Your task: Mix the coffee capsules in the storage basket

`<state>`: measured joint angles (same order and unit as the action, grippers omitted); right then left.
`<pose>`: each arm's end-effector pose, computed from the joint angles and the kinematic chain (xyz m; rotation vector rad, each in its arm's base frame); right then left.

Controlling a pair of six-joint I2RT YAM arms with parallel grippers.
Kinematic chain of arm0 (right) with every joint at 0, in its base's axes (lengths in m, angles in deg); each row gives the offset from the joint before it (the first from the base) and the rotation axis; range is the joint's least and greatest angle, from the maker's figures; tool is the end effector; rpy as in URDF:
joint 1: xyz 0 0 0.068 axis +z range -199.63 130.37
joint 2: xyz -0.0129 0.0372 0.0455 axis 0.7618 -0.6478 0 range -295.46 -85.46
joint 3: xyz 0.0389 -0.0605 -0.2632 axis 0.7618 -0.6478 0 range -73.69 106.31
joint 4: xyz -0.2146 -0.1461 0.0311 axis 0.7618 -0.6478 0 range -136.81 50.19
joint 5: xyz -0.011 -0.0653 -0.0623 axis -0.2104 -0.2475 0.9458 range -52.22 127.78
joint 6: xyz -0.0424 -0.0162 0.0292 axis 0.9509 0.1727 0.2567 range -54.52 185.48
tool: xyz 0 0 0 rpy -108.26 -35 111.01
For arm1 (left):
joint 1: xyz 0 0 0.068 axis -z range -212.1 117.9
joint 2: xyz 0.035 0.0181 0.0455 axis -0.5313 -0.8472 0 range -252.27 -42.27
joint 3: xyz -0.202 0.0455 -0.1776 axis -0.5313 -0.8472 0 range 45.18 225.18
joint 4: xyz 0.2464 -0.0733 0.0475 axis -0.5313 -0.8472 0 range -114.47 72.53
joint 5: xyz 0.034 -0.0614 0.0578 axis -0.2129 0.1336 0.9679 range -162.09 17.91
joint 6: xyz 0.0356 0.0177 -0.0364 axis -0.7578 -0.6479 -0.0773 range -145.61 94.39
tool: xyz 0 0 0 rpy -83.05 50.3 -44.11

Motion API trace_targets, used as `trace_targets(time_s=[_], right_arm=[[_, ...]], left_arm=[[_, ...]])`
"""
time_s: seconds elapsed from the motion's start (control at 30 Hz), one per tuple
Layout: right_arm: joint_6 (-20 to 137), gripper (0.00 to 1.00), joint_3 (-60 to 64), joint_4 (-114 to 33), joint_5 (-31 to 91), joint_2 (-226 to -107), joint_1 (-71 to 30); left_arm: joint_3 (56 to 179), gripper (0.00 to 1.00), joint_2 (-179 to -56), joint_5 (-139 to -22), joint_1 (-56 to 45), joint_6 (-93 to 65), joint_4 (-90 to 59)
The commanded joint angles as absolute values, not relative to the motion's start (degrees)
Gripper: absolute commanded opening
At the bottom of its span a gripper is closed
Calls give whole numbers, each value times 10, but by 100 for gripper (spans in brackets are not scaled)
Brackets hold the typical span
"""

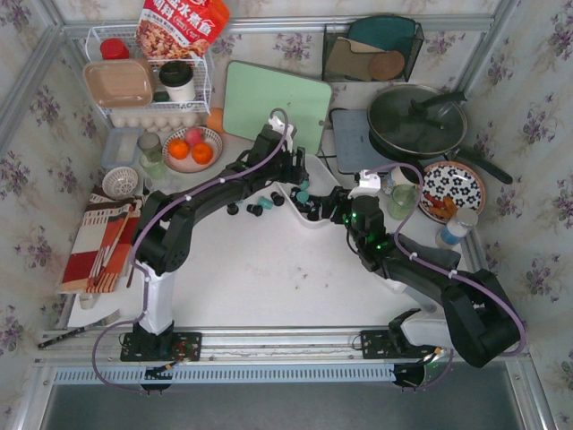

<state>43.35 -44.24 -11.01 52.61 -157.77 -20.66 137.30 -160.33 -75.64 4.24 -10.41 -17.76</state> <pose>0.2366 0.1205 0.2159 0.0760 1.8244 0.3979 0.3926 -0.2915 0.2449 0.4219 2.0426 -0.6223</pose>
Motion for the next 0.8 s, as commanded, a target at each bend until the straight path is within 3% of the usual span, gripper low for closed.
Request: trace_targets(time_s=[0.0,0.03,0.07,0.4,0.77], right_arm=[[431,64,-442,-97,523,-1574,-206],[431,64,-442,-96,522,-1575,-206],[431,64,-442,-95,522,-1577,-206],[461,62,-417,-101,500,-1619,-193],[553,60,-367,-117,488,-1678,-111]], left_arm=[[1369,84,-1597,-712,42,-112,-163],[1360,99,-1589,-706,42,-116,-159],[1346,100,-1578,-698,42,-120,-155],[1127,99,-1354,-579,42,-142,-149],[920,100,-1098,-524,-19,17,-320]])
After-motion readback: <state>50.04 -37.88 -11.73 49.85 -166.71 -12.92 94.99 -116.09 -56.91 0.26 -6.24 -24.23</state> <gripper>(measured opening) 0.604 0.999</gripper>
